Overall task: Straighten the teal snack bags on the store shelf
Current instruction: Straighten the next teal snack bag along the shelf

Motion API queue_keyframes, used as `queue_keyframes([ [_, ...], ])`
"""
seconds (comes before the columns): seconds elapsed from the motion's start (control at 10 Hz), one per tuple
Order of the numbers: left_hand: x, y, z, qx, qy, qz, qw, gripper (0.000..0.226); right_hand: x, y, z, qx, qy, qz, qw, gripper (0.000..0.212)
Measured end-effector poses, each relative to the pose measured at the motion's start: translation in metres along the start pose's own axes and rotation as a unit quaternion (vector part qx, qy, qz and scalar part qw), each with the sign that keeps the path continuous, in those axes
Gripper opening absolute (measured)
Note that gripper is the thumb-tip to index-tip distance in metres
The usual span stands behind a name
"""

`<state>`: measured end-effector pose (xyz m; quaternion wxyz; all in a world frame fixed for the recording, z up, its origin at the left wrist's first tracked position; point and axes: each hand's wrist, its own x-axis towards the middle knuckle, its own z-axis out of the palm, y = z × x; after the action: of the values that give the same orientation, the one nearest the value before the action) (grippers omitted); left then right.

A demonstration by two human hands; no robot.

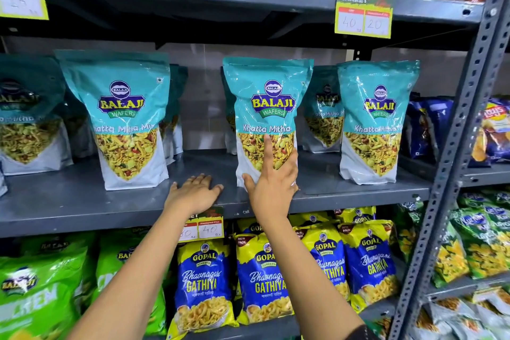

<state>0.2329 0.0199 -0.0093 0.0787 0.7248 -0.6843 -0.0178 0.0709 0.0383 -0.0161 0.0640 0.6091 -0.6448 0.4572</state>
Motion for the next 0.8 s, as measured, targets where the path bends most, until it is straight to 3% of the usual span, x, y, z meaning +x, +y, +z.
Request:
queue_keyframes([
  [0.5, -0.003, -0.004, -0.005, -0.008, -0.025, 0.013, 1.0, 0.066, -0.001, 0.006, 0.002, 0.019, 0.001, -0.013, 1.0, 0.1],
  [0.7, -0.048, -0.058, -0.014, -0.025, -0.005, 0.023, 0.999, 0.064, -0.026, -0.029, -0.002, 0.041, 0.082, -0.077, 0.993, 0.093],
  [0.8, -0.073, -0.091, -0.017, -0.021, 0.019, 0.004, 1.0, 0.06, -0.035, -0.068, 0.005, 0.094, 0.055, -0.117, 0.987, 0.087],
])
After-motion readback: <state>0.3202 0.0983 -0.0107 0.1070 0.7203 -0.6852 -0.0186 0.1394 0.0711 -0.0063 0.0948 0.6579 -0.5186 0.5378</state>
